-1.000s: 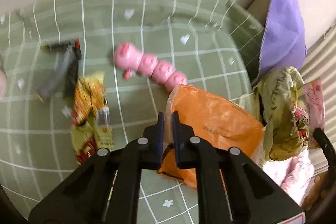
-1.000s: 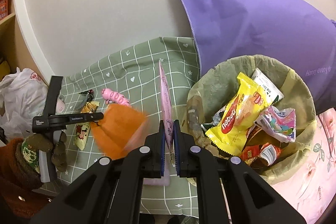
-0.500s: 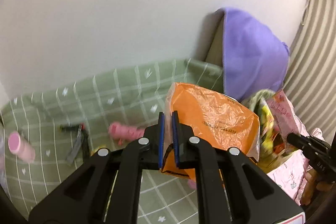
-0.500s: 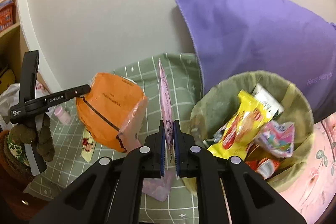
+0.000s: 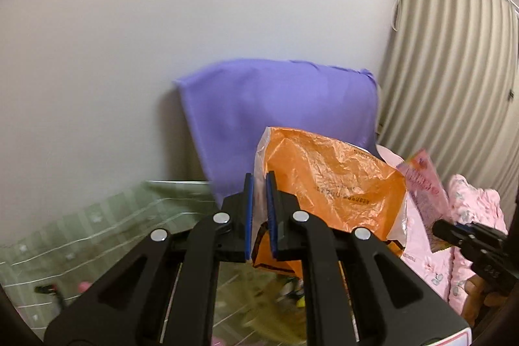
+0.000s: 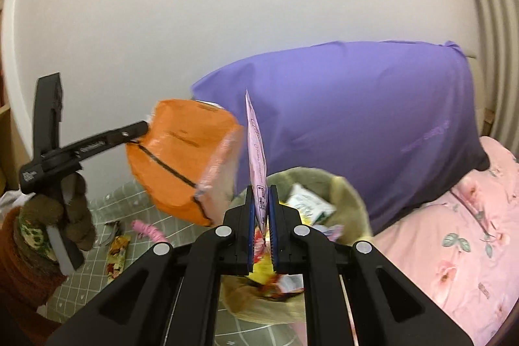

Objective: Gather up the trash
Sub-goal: 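Carry the orange bag and candy stick toward the trash bin, then open both tools to drop the orange bag and candy stick into the bin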

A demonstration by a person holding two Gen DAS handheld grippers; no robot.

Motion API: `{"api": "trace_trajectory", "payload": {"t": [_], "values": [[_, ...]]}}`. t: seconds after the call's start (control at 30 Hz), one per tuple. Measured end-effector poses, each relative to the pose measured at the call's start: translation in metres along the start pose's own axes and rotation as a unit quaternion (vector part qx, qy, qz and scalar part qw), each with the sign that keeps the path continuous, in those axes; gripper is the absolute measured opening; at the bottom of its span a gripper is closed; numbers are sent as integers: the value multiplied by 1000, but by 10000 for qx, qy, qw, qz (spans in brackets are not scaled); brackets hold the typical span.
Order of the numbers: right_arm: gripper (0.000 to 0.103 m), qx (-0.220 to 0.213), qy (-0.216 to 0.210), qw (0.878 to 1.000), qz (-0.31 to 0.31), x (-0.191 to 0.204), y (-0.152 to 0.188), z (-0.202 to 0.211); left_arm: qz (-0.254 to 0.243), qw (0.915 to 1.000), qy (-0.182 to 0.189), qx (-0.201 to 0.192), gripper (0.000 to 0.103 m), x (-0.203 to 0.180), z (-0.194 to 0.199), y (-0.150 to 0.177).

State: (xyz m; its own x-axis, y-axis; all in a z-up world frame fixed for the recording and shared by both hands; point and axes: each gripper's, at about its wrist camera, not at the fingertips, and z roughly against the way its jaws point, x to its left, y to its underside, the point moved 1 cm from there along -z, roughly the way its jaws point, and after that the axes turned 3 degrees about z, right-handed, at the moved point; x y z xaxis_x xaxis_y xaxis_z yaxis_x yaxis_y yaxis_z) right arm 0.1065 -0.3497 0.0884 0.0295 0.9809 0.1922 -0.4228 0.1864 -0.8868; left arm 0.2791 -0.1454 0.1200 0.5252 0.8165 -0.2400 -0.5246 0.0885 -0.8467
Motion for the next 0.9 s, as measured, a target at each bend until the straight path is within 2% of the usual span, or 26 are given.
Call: {"api": "trace_trajectory", "payload": {"t": [0.07,0.2,0.3,0.37,0.4,0.43,0.5,0.63,0.9], "values": [[9,-46,128,9999,-49,-8,0,4,-78,9999,68,112,8,-12,-19,6],[9,-44,273,9996,-101,-23,-2,4,-392,9972,-75,635,8,-26,-66,33],[9,297,59,9994,-194,-30,4,-20,-429,9926,-109,1131,8,-27,-93,54],[9,689,-157,9971,-289,-34,16,-46,-401,9898,-82,1367,8,-25,-105,66],[9,1059,-168,9938,-308,-35,28,-71,-400,9888,-60,1437,8,-24,-108,72],[9,1200,-172,9921,-309,-37,31,-80,-441,9876,-38,1508,8,-24,-112,75],[9,1603,-149,9866,-259,-40,45,-108,-573,9860,-26,1566,8,-27,-117,78],[9,1890,-82,9819,-123,-42,52,-134,-699,9834,-14,1676,8,-30,-122,80],[9,2071,64,9782,115,-38,54,-149,-597,9812,87,1836,10,-33,-129,85]]}}
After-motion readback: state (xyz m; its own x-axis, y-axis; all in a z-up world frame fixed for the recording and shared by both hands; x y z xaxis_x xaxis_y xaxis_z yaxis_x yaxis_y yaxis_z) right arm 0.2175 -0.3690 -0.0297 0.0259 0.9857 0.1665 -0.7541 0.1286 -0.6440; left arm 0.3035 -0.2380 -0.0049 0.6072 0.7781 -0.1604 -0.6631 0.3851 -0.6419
